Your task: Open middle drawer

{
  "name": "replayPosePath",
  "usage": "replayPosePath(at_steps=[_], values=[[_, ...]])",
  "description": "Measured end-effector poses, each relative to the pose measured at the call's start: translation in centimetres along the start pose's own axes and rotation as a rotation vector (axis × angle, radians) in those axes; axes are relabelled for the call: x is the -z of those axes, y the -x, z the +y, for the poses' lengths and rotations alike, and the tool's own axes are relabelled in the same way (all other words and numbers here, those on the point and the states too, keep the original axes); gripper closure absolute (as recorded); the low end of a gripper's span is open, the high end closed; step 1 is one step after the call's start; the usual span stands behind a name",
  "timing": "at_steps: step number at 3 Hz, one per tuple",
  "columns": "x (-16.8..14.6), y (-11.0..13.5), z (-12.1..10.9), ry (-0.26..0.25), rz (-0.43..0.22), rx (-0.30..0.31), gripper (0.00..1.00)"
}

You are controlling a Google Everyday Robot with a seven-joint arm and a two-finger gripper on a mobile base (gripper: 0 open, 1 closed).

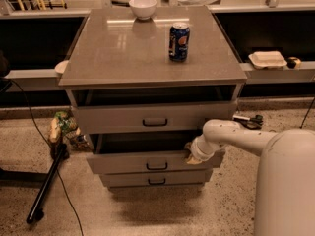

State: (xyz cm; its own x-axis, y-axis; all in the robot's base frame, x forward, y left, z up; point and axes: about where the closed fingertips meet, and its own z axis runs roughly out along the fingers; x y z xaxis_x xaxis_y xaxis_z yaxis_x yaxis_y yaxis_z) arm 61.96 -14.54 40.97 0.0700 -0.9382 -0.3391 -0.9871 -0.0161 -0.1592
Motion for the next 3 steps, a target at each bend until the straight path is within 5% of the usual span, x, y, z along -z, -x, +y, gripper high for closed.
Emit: replayPosePath(at_steps=[2, 3], values=[[1.1, 0.92, 0.84, 0.006, -0.051, 0.004, 0.59], [1.09, 0.92, 0.84, 0.006, -0.051, 0.004, 0.28]])
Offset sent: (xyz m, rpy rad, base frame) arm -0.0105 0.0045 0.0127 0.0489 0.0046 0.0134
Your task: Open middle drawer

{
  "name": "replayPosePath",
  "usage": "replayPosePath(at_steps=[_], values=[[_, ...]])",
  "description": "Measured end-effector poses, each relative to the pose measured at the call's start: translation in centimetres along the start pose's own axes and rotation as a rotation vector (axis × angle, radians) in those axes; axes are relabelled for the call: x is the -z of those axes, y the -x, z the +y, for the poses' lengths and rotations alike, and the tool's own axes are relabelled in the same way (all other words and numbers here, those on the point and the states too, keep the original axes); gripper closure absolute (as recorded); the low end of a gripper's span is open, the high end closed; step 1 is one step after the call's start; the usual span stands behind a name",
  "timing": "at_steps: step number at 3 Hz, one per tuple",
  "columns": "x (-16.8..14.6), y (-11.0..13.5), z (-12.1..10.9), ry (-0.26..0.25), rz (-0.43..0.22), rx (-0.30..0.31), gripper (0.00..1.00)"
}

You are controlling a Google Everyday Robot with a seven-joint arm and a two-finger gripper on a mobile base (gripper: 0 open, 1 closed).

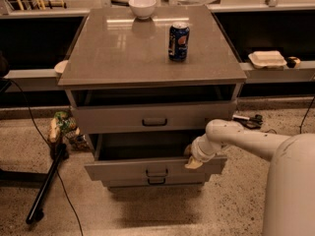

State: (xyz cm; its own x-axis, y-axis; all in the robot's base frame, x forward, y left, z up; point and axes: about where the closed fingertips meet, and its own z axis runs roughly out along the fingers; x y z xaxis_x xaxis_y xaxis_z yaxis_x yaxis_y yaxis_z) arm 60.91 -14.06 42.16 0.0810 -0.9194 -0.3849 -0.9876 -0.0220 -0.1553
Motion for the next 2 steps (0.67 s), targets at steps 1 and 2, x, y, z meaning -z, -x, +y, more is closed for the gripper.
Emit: replayPosePath(at_steps=[1, 2], values=[[0.0, 0.0, 0.0, 0.0, 0.0, 0.0, 0.06], [-1.9, 0.3, 1.1, 0.049, 0.01, 0.014, 0.0]])
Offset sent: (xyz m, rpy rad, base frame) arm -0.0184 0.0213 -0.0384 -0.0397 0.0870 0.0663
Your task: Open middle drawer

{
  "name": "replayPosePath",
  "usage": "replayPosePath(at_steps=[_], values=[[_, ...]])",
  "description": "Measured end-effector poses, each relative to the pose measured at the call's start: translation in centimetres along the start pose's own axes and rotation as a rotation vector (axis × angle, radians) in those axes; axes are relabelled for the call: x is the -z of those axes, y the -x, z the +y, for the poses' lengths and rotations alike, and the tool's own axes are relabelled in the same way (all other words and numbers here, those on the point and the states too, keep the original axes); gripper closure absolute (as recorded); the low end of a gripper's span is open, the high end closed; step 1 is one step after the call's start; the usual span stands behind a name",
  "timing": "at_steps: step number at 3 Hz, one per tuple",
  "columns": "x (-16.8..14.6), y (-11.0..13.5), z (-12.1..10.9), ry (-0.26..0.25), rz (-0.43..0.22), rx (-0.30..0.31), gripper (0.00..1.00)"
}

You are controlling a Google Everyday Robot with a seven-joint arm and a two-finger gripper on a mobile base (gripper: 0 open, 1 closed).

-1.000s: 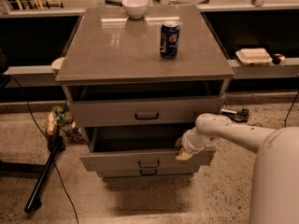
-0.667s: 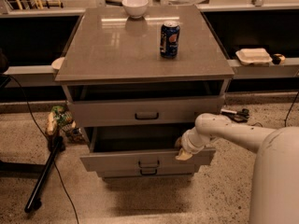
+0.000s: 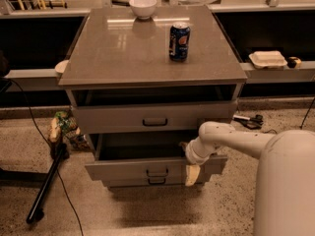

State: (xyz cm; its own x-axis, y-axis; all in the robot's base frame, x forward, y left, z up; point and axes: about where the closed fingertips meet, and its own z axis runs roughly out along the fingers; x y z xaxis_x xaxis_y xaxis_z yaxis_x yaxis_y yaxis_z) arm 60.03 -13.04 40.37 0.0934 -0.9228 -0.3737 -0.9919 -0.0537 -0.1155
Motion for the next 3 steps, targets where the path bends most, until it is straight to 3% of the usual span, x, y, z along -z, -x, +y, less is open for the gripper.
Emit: replayPosePath(at_steps=[1, 2, 3], values=[[-2.2, 0.8, 2.1, 0.098, 0.016, 0.028, 0.0], [-2.1, 1.5, 5.6, 0.235, 0.052, 0.037, 0.03], [-0.3, 1.9, 7.7, 0.292, 0.091, 0.023, 0.25]])
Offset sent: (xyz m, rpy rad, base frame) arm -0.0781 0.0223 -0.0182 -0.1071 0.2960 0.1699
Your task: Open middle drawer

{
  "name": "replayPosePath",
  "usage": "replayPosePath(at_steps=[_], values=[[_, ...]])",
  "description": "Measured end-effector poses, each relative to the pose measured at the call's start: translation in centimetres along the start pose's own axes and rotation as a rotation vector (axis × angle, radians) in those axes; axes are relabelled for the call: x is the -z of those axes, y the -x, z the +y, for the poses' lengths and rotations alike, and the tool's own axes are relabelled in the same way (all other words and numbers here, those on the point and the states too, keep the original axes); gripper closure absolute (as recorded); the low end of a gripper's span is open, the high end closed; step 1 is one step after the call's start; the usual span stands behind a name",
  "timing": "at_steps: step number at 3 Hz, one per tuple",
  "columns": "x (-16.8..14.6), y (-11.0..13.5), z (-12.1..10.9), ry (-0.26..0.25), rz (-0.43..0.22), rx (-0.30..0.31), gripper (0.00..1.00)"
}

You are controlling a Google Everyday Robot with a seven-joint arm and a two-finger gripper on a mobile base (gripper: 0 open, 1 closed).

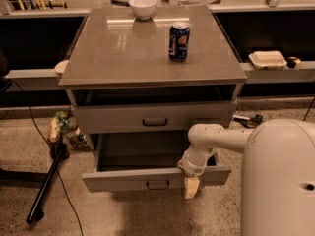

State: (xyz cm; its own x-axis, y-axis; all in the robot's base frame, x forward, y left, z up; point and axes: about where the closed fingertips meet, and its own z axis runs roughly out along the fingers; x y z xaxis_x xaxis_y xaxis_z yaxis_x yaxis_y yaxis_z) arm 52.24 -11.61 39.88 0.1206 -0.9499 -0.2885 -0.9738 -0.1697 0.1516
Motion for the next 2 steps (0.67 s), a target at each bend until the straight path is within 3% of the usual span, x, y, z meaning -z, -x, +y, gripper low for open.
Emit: replayPosePath(at_steps=[2], values=[[2.09, 0.05, 2.4, -0.039, 0.015, -0.041, 0.72]])
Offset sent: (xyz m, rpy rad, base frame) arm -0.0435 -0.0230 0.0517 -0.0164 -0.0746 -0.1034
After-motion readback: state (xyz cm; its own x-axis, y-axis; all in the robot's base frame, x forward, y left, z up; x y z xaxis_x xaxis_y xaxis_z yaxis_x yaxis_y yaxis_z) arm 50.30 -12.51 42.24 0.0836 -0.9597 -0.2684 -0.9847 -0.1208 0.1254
